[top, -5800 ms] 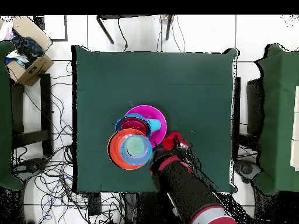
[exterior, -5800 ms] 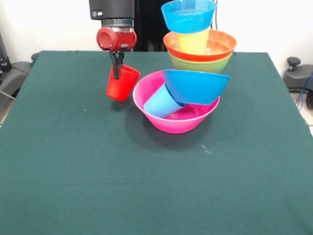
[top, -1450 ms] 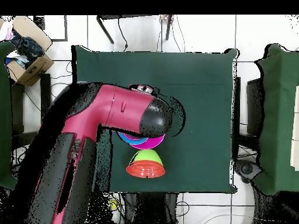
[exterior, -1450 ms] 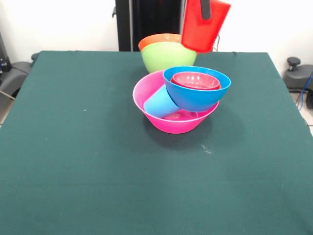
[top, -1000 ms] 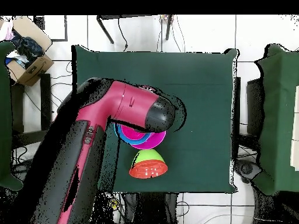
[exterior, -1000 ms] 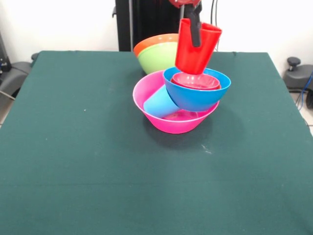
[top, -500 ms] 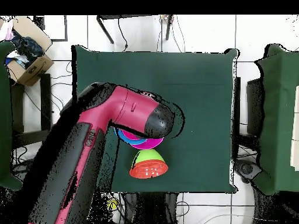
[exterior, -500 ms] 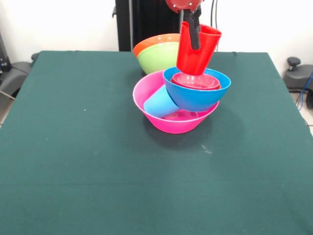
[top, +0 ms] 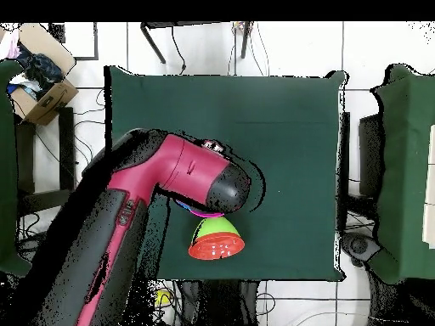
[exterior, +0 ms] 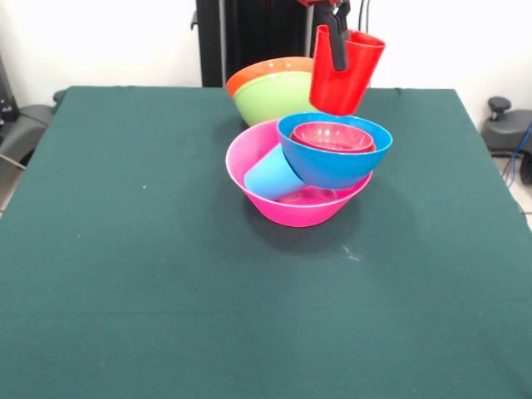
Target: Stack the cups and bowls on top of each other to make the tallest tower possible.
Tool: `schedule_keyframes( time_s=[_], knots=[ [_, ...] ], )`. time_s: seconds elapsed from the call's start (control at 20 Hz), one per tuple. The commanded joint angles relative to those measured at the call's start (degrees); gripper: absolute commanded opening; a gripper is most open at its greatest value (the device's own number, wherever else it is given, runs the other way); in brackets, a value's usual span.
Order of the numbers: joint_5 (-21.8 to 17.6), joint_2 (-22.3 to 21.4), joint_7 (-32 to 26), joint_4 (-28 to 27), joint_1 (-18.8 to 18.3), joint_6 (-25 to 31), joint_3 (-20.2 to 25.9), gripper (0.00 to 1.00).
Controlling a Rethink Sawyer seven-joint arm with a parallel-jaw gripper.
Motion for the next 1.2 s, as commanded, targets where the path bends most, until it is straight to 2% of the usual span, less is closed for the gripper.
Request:
schedule_keyframes(
  time_s=[0.05, 0.7, 1.2],
  knots=[
    [4.55, 1.68, -4.99, 6.03, -1.53, 4.35, 4.76, 0.0],
    [9.15, 2.41, -9.28, 9.52, -2.38, 7.37, 5.83, 0.0],
    [11.75, 2.84, -13.04, 9.88, -3.31, 9.92, 7.28, 0.0]
  ],
)
